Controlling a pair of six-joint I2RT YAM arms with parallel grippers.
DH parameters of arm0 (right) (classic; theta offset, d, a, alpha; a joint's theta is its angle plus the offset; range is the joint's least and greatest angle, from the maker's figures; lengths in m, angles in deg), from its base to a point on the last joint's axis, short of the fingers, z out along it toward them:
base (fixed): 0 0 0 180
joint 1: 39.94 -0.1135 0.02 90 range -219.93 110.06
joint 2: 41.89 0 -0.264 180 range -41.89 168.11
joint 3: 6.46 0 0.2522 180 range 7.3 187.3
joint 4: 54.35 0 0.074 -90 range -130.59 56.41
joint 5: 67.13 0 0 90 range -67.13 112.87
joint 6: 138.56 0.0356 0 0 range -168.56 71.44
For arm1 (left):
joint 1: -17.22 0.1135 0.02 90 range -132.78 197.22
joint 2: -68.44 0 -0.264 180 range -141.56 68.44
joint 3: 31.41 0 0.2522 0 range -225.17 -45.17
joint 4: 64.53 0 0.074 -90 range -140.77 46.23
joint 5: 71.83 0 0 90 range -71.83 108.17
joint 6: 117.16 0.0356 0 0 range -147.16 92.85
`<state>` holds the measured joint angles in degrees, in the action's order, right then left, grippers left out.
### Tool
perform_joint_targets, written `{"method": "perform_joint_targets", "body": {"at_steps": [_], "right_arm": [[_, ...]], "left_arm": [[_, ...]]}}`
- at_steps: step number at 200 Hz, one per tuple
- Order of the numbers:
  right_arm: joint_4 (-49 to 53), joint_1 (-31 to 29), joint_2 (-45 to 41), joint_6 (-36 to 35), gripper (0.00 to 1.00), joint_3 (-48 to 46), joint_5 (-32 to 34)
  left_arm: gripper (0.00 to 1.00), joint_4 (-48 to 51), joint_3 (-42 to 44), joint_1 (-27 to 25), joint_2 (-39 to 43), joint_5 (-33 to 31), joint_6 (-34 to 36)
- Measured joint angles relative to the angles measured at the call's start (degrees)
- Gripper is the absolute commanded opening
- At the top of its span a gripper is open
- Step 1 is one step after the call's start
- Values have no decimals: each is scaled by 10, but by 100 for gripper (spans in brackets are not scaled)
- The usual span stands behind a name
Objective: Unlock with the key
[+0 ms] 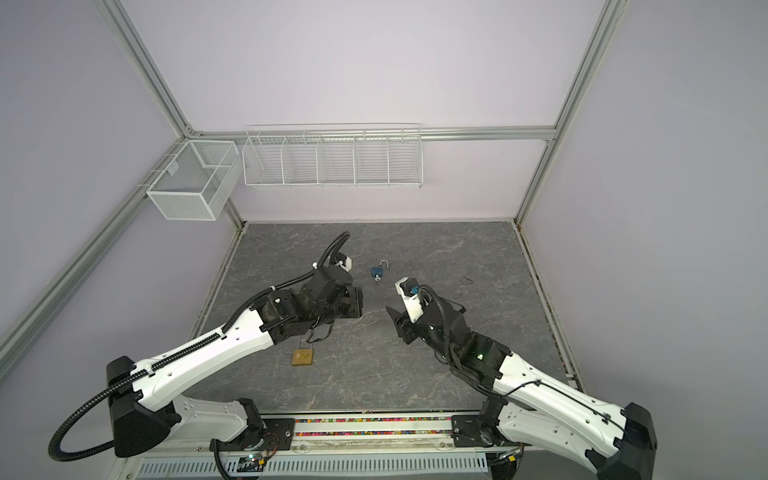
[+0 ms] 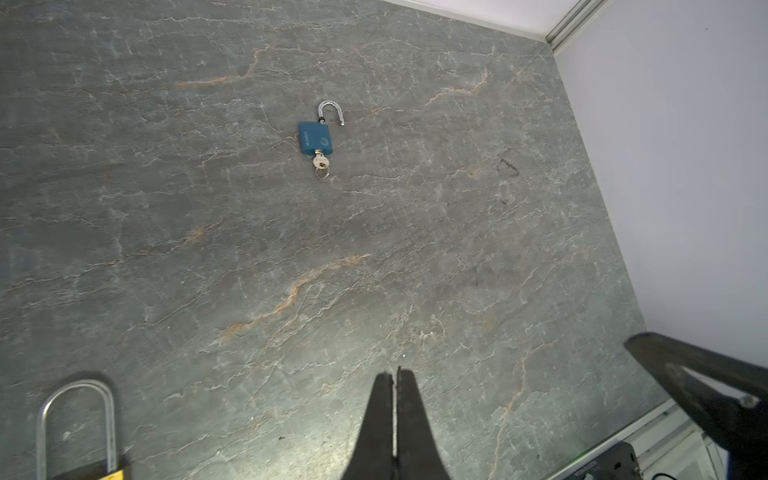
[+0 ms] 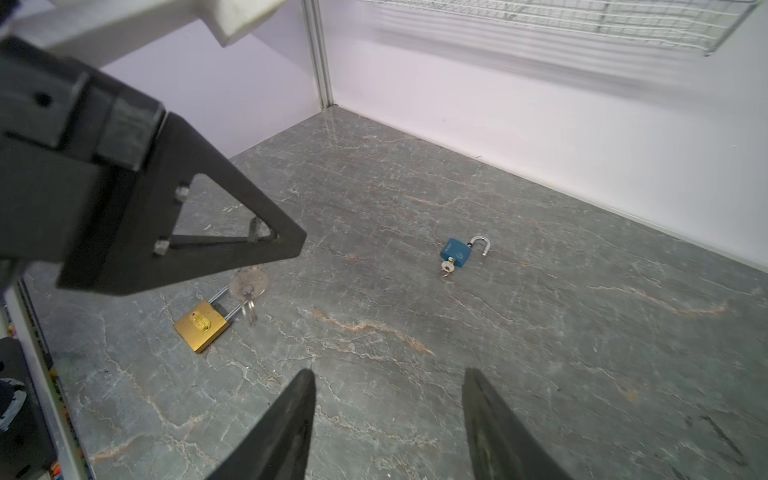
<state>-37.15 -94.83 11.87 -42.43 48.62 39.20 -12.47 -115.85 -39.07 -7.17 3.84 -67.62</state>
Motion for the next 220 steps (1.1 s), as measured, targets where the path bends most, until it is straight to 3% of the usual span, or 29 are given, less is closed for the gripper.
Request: {"method": "perform_joint_targets", "body": {"at_steps": [53, 119, 188, 220], "right_arm": [[-51, -43, 55, -2, 53, 5, -27], [-83, -85, 112, -10, 53, 43, -8], [-62, -101, 165, -19, 42, 89, 71], [-42, -107, 168, -29, 30, 105, 96]], "left_arm": [[0, -39, 52, 0, 53, 2, -24], [0, -104, 109, -3, 84, 10, -86], [0, -167, 134, -3, 107, 37, -133], [0, -175, 136, -3, 113, 37, -140]]}}
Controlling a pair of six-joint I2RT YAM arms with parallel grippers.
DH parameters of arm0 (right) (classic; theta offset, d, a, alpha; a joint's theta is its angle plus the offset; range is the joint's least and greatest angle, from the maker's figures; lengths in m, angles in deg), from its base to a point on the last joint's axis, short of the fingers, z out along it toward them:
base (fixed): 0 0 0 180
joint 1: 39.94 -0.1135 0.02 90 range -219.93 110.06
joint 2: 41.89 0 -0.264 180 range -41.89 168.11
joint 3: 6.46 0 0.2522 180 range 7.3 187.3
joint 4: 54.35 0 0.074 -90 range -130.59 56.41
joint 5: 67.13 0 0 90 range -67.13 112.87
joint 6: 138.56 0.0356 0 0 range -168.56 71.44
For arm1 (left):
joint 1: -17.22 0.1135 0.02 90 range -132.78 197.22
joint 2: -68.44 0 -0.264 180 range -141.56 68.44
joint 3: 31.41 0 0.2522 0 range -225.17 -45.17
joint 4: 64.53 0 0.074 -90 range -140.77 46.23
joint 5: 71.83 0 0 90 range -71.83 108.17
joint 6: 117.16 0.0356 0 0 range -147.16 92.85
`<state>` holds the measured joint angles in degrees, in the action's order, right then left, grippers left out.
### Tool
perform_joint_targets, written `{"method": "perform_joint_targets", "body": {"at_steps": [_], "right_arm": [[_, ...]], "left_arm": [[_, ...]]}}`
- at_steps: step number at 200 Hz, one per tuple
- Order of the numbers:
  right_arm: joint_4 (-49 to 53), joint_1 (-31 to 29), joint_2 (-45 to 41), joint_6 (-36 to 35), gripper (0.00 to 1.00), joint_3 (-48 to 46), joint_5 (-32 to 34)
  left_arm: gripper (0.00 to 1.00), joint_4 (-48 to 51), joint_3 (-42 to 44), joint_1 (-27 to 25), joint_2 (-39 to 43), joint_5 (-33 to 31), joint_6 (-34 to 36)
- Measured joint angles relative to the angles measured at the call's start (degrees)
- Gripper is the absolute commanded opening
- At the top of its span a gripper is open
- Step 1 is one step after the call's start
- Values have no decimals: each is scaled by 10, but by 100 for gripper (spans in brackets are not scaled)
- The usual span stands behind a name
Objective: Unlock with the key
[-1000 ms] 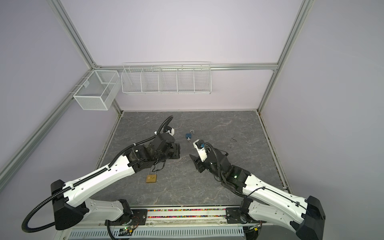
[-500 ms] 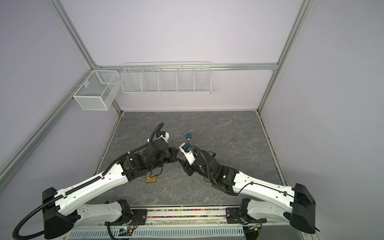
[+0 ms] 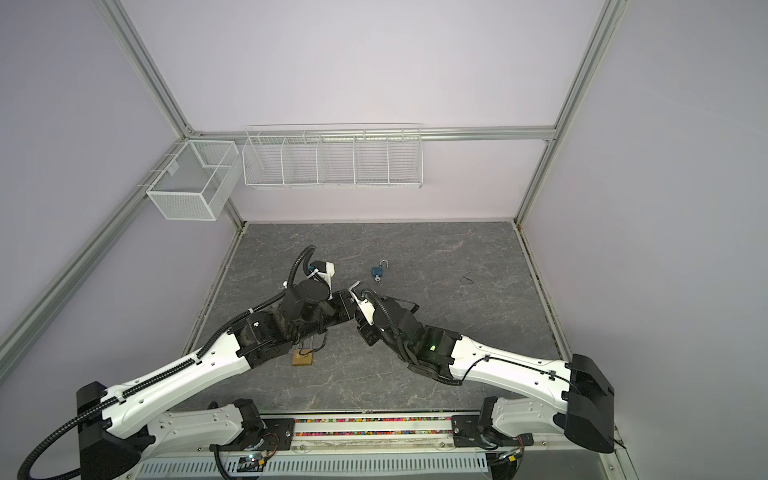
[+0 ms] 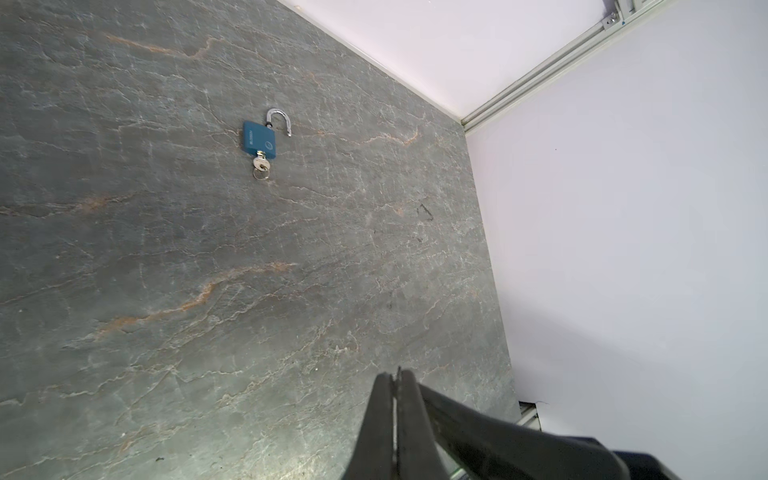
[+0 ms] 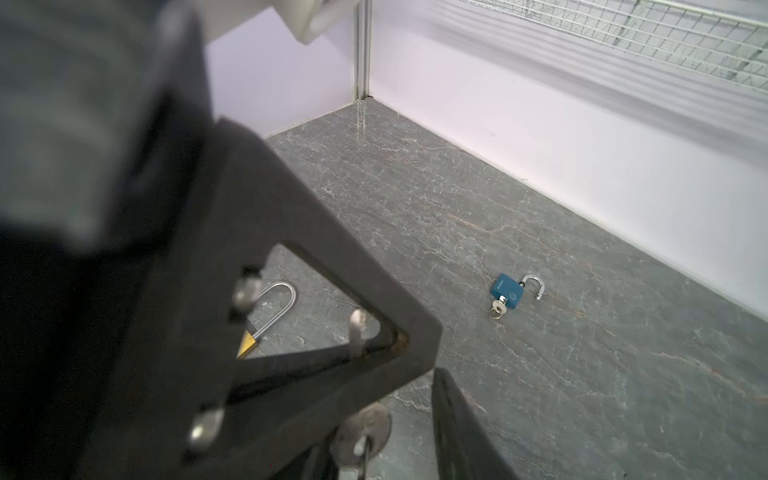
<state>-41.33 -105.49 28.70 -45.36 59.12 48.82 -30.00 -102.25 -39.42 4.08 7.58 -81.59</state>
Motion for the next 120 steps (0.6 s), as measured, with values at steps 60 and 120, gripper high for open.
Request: {"method": "perform_joint_targets", "body": {"at_steps": [60, 120], "right_arm": [[17, -7, 15, -20, 19, 26, 13], [22, -27, 26, -40, 14, 39, 32]], "left_arm": [[0, -3, 0, 0, 13, -10, -6], [0, -6, 18, 0, 36, -23, -33]]}}
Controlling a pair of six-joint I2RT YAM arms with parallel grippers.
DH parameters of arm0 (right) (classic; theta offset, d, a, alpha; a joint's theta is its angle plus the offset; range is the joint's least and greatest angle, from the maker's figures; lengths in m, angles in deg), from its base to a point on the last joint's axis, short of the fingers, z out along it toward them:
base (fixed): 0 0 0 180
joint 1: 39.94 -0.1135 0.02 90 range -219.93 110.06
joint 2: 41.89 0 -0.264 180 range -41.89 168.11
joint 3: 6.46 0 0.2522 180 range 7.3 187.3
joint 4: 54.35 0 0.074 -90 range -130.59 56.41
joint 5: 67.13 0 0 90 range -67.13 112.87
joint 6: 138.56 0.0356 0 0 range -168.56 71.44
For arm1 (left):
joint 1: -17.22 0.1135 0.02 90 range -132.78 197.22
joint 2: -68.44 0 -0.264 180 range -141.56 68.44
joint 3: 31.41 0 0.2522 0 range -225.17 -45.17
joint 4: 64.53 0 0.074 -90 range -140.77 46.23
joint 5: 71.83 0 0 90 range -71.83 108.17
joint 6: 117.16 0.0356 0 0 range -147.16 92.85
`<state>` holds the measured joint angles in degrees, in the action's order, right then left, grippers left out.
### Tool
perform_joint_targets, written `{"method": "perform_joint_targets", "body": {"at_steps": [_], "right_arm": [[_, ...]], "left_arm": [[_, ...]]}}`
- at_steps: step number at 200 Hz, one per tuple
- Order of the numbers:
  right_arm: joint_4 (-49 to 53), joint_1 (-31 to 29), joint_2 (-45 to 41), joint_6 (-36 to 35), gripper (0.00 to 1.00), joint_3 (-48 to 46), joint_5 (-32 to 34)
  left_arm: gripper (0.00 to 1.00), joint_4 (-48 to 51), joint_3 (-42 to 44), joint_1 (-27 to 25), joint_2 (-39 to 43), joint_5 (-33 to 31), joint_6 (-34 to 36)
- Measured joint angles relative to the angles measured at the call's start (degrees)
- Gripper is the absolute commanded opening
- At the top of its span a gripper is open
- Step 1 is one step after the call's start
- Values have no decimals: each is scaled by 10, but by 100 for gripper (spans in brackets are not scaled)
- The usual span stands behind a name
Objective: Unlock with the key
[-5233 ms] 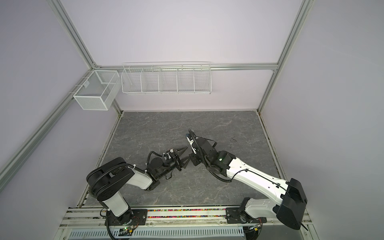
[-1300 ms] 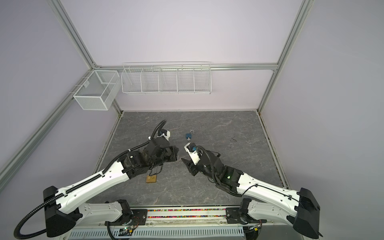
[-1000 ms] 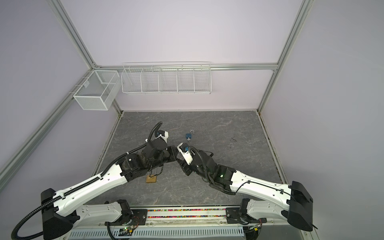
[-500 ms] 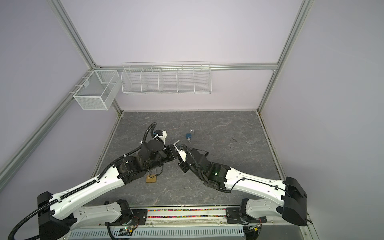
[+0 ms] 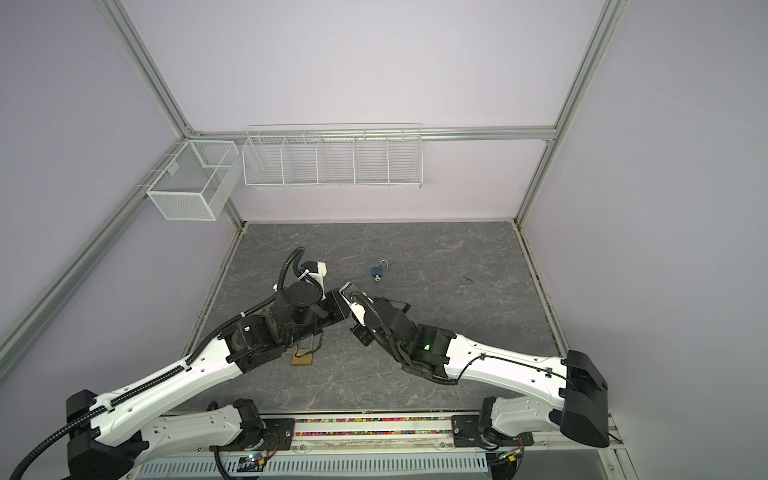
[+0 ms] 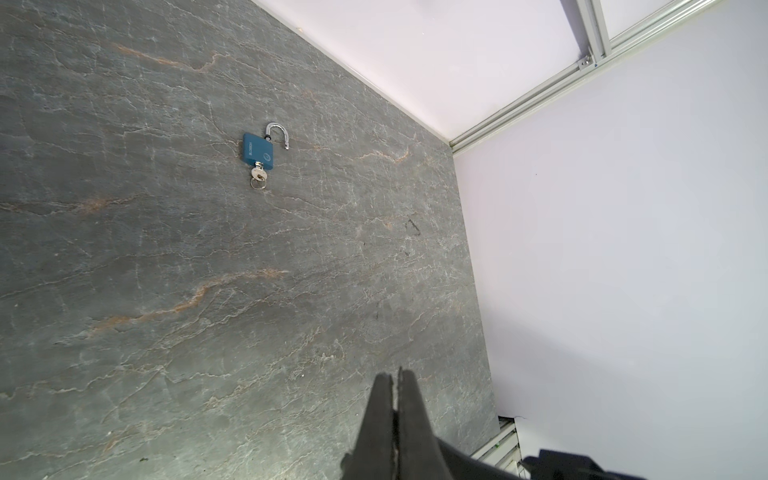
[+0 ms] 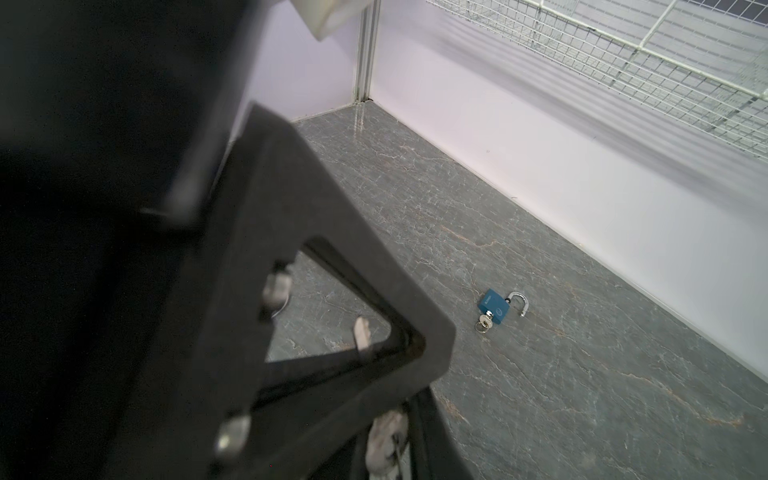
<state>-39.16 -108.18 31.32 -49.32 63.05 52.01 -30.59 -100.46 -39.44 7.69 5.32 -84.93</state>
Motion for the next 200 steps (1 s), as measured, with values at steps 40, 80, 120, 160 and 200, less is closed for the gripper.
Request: {"method": "perform_joint_targets", "body": {"at_steps": [40, 80, 120, 160, 200], "right_arm": [[-1, -7, 10, -5, 10, 1, 0], [0, -10, 10, -5, 6, 1, -8], [-3, 15, 6, 24, 7, -8, -64], [-9, 104, -29, 85, 7, -48, -219], [-33, 165, -53, 128, 7, -60, -385]], "left_arm": [[21, -12, 30, 0, 21, -15, -22], [38, -29, 61, 3, 55, -46, -39], [52, -43, 97, 25, 88, -68, -45], [50, -175, 237, 66, 199, -38, 61], [48, -378, 363, 71, 296, 99, 252]]}}
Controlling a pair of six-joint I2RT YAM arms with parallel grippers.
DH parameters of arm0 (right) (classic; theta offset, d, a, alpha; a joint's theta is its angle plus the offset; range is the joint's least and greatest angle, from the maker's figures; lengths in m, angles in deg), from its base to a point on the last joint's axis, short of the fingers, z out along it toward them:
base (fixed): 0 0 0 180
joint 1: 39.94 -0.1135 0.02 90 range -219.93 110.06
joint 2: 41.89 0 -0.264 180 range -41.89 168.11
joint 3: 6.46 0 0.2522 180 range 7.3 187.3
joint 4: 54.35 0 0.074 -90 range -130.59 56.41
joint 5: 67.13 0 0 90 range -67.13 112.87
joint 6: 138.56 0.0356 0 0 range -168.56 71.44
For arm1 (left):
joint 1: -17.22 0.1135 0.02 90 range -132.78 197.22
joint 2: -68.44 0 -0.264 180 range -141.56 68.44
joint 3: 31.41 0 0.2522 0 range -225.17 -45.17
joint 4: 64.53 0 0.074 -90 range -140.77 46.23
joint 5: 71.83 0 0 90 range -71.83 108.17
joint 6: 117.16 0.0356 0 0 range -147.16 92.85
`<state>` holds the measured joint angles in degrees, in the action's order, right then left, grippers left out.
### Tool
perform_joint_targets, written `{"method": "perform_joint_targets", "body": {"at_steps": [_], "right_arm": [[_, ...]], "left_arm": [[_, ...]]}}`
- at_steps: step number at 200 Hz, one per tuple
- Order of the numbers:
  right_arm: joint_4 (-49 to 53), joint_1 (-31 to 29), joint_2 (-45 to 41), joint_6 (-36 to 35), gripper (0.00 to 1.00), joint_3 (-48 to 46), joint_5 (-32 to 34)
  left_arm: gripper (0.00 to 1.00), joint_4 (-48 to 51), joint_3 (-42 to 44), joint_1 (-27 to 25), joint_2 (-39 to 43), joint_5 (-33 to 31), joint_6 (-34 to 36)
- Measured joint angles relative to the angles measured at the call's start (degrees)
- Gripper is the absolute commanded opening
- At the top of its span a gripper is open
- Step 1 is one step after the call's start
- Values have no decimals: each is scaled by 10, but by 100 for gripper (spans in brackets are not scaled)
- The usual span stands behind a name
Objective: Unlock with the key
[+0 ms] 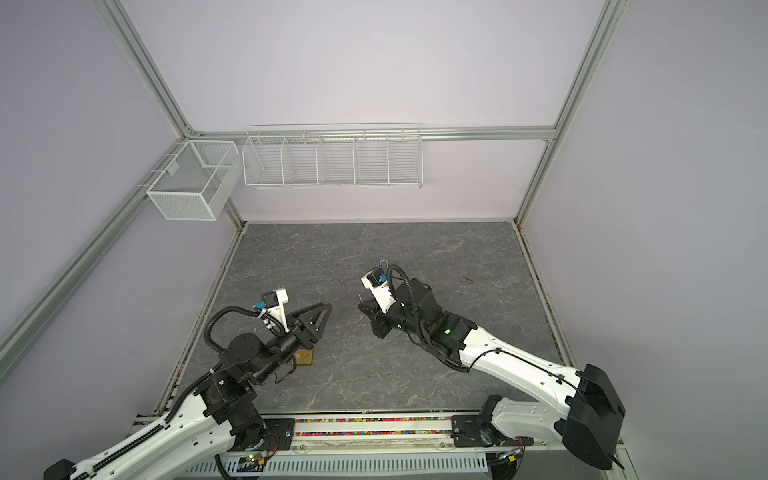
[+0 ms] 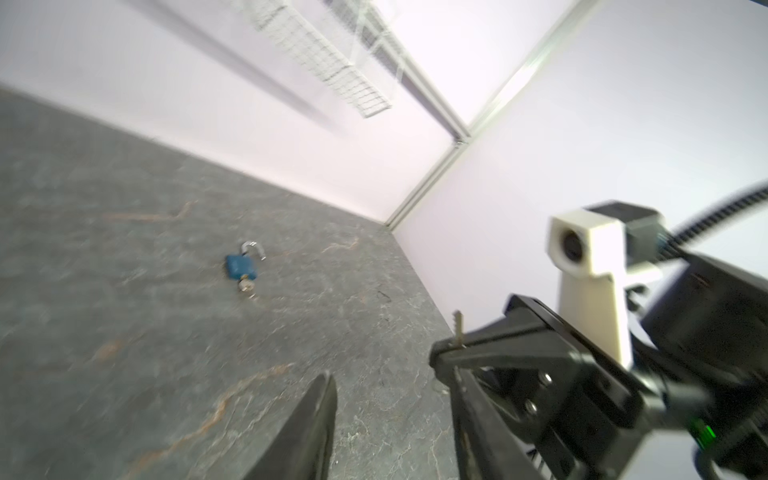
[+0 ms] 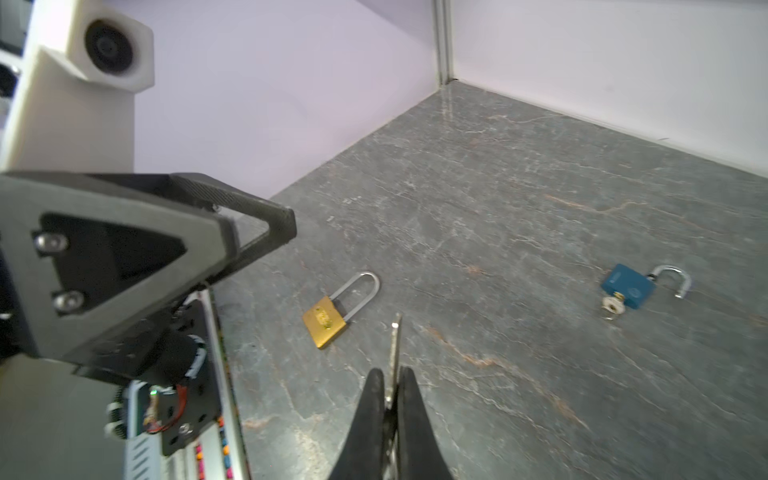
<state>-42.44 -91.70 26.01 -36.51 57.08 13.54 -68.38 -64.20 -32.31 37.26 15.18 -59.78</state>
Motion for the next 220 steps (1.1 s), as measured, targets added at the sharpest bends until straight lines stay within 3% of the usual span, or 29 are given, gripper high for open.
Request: {"method": "perform_joint_targets", "body": {"at_steps": [44, 91, 148, 189, 220], "right_arm": [[-19, 7, -2, 13, 7, 0, -100], [-17, 7, -18, 12, 7, 0, -146], [-16, 7, -51, 6, 7, 0, -172], [-16, 7, -50, 4, 7, 0, -176], [-12, 7, -50, 1, 7, 0, -176]], "left_arm": [[36, -123, 3, 0, -20, 129, 152], [30, -151, 3, 20, -61, 199, 212], [31, -258, 2, 139, -105, 331, 139], [32, -341, -22, 148, -212, 440, 64], [34, -388, -30, 149, -244, 478, 28]]}}
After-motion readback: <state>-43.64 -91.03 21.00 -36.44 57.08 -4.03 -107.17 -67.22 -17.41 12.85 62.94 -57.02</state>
